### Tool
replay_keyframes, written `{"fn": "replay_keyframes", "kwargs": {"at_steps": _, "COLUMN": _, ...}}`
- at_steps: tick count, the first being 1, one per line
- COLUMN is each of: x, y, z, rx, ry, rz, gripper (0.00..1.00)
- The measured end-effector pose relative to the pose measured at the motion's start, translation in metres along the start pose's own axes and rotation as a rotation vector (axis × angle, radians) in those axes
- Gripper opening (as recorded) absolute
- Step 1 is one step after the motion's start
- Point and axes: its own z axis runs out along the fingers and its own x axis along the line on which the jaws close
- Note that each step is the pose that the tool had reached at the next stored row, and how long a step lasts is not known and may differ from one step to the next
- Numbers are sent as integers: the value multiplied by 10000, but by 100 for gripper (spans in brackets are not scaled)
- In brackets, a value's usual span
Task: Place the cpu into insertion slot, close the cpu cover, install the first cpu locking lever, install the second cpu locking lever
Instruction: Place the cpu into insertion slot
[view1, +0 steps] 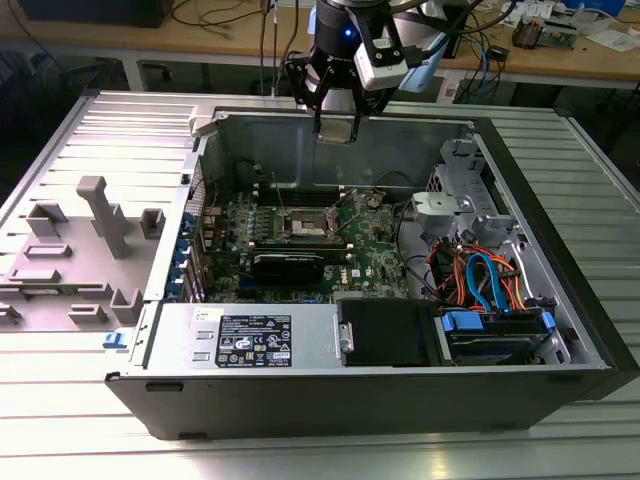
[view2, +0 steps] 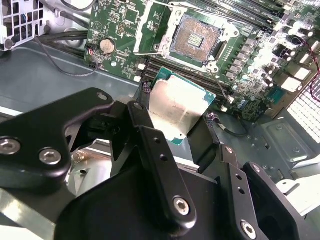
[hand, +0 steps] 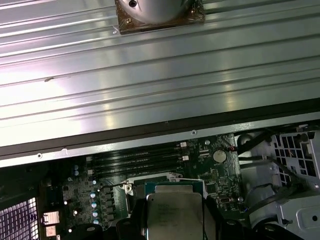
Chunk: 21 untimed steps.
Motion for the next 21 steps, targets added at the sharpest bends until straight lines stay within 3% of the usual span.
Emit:
{"fn": "replay_keyframes", "kwargs": {"at_steps": 16, "x": -3, "y": -22, "z": 9, "rx": 26, "ry": -5, "rz": 5, "gripper": 55}}
{"fn": "replay_keyframes", "kwargs": {"at_steps": 21, "x": -4, "y": -23, "z": 22, "rx": 58, "ry": -49, "rz": 486, "gripper": 55}}
